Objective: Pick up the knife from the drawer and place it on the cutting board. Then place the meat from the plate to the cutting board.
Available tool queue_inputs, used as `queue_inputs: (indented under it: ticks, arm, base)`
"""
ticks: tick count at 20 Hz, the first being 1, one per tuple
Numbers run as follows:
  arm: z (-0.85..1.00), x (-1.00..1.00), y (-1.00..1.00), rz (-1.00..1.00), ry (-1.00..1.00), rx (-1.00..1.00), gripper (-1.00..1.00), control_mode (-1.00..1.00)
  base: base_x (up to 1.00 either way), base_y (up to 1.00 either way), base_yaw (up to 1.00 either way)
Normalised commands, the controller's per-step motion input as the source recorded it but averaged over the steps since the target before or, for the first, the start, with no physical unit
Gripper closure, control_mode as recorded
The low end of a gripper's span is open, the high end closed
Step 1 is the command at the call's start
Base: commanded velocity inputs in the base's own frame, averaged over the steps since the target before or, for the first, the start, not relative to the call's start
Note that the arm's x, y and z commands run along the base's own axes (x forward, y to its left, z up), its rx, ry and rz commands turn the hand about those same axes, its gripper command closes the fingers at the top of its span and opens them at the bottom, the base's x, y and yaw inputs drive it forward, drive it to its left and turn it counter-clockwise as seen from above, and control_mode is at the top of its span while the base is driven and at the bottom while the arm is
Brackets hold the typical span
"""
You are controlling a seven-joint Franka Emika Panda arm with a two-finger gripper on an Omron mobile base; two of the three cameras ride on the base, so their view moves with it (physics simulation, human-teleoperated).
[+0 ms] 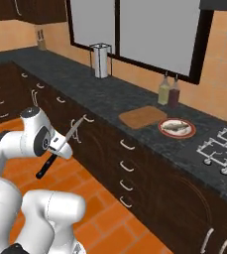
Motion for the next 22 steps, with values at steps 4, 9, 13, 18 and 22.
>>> queue_inputs:
  ticks: [4,9,13,18,22]
  arm:
    - [0.0,0.0,0.0,0.0,0.0,0.0,1.0,1.0]
    - [0.0,0.0,0.0,0.0,0.0,0.0,1.0,1.0]
    - [0.0,0.0,0.0,0.0,0.0,0.0,1.0,1.0]
    - [0.0,0.0,0.0,0.0,0.0,0.0,1.0,1.0]
    - [0.0,0.0,0.0,0.0,0.0,0.0,1.0,1.0]
  base:
    - [0.78,0.0,-0.65]
    - [0.9,0.06,-0.6]
    - [0.92,0.57,-0.49]
    - [0.86,0.93,-0.44]
    - [0.87,0.77,-0.41]
